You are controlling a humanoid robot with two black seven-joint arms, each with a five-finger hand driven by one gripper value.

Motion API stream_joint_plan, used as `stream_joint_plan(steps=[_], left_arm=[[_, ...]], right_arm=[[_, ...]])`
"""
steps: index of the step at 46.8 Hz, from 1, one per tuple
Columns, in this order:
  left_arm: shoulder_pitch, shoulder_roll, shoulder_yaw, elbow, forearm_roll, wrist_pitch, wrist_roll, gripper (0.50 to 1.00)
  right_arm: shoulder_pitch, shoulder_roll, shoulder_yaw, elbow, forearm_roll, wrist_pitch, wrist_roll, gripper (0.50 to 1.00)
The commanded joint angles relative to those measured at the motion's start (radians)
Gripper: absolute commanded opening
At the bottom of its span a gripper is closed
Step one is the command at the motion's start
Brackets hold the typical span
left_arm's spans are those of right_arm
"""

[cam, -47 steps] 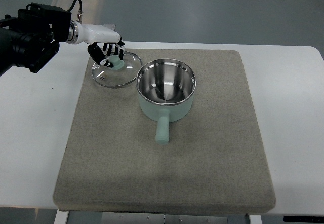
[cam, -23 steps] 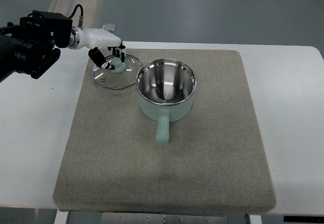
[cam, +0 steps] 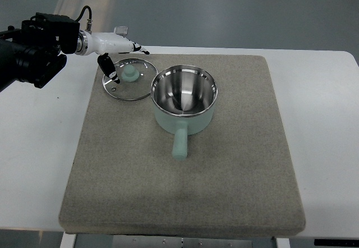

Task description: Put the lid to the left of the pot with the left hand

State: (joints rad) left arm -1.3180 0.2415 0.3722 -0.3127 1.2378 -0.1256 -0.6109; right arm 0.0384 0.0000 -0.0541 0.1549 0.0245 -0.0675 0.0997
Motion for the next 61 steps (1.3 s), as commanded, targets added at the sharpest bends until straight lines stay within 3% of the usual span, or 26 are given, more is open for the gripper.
stream_joint_plan(steps=[1,17,45,54,61], left_arm=[[-0.001,0.005,-0.007,0.003,-0.003,0.004,0.000,0.990],[-0.020,0.015,-0.030,0.014,-0.216,0.007,0.000,0.992],[0.032,-0.039,-0.064,0.193,-0.685,0.007,0.000,0.992],[0.071,-0.067,-0.102,0.228,-0.905,0.007,0.118,0.992],[0.102,-0.068,-0.174,0.227,-1.051,0.007,0.174,0.992]], right_arm=[[0.000,0.000,-0.001,0.000,0.000,0.000,0.000,0.921],[0.000,0.000,0.000,0.000,0.000,0.000,0.000,0.921],[0.000,0.000,-0.001,0.000,0.000,0.000,0.000,0.921],[0.000,0.000,-0.001,0.000,0.000,0.000,0.000,0.921],[0.000,0.000,0.000,0.000,0.000,0.000,0.000,0.923]])
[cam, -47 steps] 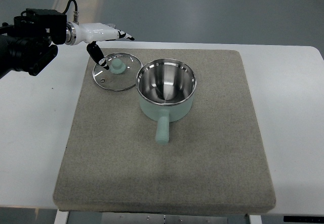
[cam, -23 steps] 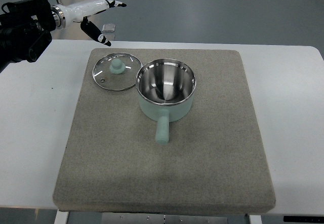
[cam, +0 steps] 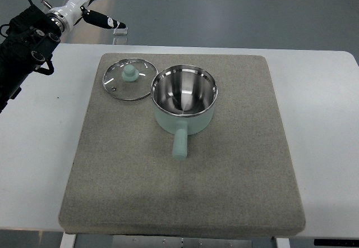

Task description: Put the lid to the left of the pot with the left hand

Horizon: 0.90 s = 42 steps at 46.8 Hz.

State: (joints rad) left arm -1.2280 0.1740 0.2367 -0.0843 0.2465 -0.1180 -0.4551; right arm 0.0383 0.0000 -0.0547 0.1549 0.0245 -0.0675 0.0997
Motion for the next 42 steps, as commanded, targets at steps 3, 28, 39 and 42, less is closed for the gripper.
stream_joint_plan(steps=[3,28,39,42], left_arm=[[0.024,-0.001,-0.094,-0.005,-0.108,0.000,0.026,0.992],[0.120,-0.011,-0.562,-0.012,-0.206,-0.147,0.030,0.996],[0.177,-0.013,-0.637,-0.012,-0.305,-0.233,0.030,0.996],[0.183,-0.013,-0.642,-0.011,-0.326,-0.232,0.030,0.996]], right_arm=[[0.000,0.000,0.000,0.000,0.000,0.000,0.000,0.921],[0.000,0.000,0.001,0.000,0.000,0.000,0.000,0.921],[0.000,0.000,0.001,0.000,0.000,0.000,0.000,0.921],[0.000,0.000,0.000,0.000,0.000,0.000,0.000,0.921]])
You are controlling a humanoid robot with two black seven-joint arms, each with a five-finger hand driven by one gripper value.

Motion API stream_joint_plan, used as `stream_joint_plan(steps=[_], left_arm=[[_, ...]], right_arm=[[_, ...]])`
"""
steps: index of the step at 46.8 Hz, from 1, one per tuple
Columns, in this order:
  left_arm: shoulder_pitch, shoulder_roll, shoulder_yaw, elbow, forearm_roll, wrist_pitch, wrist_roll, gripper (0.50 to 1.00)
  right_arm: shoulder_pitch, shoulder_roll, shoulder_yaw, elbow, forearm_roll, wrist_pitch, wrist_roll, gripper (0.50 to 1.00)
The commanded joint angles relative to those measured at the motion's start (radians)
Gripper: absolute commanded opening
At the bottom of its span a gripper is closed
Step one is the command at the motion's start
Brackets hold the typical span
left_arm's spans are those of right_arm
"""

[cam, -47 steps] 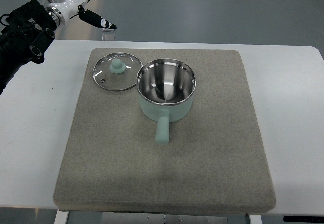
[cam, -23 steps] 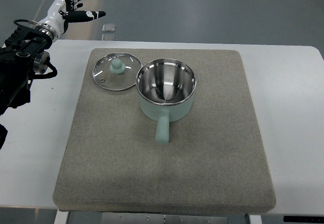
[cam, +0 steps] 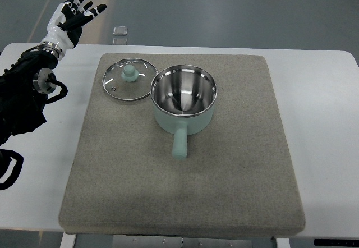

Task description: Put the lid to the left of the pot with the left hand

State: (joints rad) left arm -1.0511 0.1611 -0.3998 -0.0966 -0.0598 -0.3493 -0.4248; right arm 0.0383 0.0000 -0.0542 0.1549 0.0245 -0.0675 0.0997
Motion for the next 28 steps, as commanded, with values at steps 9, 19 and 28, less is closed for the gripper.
stream_joint_plan(steps=[9,19,28], left_arm=[[0.026,-0.006,-0.014,0.000,-0.061,0.001,0.000,0.996],[0.028,-0.015,-0.014,0.005,-0.061,0.001,0.000,0.996],[0.033,-0.014,-0.007,0.001,-0.060,-0.002,0.000,0.996]], right_arm=[[0.000,0.000,-0.001,0.000,0.000,0.000,0.000,0.923],[0.000,0.000,0.002,0.000,0.000,0.000,0.000,0.921],[-0.006,0.000,0.002,0.014,0.003,0.006,-0.002,0.921]])
